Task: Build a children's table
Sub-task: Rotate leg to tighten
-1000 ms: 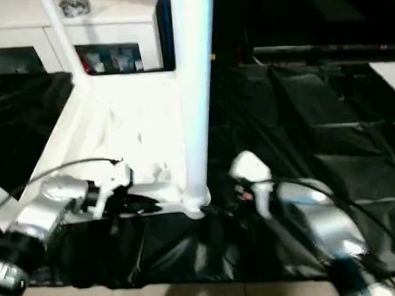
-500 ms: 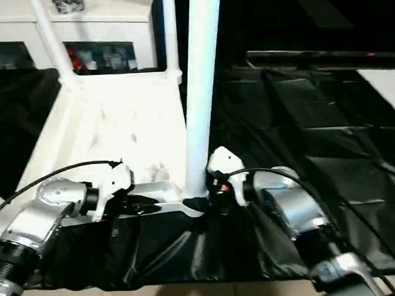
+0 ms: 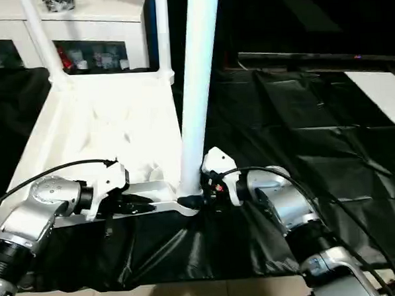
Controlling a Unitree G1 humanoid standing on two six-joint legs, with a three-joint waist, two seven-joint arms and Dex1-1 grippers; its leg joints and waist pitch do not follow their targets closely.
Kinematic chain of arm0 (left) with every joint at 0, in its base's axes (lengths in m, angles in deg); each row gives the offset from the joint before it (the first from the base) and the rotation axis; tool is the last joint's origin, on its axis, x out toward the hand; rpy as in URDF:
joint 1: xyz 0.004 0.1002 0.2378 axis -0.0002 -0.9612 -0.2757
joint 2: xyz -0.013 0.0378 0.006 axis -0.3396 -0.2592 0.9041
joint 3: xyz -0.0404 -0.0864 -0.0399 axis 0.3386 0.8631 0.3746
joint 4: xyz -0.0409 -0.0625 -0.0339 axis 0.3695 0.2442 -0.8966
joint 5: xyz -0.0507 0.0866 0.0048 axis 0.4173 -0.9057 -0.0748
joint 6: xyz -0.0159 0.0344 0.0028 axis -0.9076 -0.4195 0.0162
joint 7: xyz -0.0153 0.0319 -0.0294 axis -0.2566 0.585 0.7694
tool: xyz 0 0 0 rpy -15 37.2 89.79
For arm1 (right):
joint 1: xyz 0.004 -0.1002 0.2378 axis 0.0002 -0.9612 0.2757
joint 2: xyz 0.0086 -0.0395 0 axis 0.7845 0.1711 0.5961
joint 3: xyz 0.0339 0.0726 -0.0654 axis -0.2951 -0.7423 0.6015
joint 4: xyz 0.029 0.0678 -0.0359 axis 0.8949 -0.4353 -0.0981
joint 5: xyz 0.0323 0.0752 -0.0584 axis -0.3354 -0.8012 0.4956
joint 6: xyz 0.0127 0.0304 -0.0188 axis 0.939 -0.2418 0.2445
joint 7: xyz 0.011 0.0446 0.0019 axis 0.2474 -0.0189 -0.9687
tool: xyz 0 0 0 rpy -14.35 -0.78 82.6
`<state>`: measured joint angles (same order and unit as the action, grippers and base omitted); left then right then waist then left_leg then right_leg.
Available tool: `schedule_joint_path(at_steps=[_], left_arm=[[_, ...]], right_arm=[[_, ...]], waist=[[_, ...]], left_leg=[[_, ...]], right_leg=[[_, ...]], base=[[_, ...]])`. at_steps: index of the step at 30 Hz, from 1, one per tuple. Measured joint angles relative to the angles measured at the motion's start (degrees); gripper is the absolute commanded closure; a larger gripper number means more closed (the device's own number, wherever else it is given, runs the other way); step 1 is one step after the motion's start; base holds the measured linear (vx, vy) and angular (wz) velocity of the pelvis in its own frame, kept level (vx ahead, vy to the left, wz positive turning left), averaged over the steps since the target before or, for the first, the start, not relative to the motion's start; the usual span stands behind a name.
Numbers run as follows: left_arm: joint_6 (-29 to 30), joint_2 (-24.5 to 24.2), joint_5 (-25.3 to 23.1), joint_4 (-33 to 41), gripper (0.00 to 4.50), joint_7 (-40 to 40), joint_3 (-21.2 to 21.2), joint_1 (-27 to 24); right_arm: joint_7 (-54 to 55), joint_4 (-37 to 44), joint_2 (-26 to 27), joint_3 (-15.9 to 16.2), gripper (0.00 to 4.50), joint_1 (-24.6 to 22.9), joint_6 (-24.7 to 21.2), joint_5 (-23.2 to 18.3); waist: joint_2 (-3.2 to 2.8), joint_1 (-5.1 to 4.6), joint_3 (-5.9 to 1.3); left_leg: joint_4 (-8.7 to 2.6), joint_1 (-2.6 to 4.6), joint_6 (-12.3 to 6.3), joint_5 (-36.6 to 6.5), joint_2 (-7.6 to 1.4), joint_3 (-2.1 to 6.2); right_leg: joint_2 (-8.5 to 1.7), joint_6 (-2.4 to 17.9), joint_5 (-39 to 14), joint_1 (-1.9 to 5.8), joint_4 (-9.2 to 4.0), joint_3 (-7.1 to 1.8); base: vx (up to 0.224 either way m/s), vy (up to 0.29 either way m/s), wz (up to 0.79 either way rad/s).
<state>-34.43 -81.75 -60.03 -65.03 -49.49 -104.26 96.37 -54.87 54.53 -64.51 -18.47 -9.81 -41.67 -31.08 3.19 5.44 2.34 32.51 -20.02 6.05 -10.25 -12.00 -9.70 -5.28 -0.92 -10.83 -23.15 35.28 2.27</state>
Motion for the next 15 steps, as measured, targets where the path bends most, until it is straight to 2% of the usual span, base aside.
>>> schedule_joint_path(at_steps=[5,8,12,15], left_arm=[[1.6,1.5,-0.8,-0.6,4.50,4.3,0.7,1.0],[3.5,5.5,-3.0,-1.0,4.50,11.5,1.3,2.1],[5.8,10.0,-4.1,-0.9,4.50,18.4,1.9,2.7],[7.6,13.2,-5.7,-1.2,4.50,23.8,2.4,3.4]], right_arm=[[7.5,-1.8,2.7,-1.7,1.80,0.3,0.1,0.5],[19.1,-2.9,7.6,-5.2,1.81,-0.4,-0.2,1.9],[30.5,-3.8,12.1,-7.8,1.81,-0.4,-0.3,2.9],[41.0,-6.3,16.7,-10.0,1.81,1.1,-0.2,4.2]], waist=[[0.41,-0.37,0.06],[0.63,-0.40,0.06],[0.77,-0.02,-0.03],[0.75,-0.10,-0.06]], left_leg=[[0.01,0.01,0.01,0.0,0.01,0.01],[0.00,-0.02,0.06,0.0,0.01,0.01],[-0.04,-0.07,0.07,0.0,0.02,0.00],[-0.09,-0.06,0.08,0.0,0.04,-0.03]], right_leg=[[-0.01,0.0,0.0,-0.03,-0.06,-0.02],[-0.02,0.0,0.0,-0.08,-0.04,-0.01],[-0.03,0.0,0.0,-0.07,-0.06,-0.01],[-0.03,0.1,0.1,-0.06,-0.09,-0.04]], base=[[0.000,0.000,0.00],[0.000,0.000,0.00],[0.000,0.000,0.00],[0.000,0.000,0.00]])
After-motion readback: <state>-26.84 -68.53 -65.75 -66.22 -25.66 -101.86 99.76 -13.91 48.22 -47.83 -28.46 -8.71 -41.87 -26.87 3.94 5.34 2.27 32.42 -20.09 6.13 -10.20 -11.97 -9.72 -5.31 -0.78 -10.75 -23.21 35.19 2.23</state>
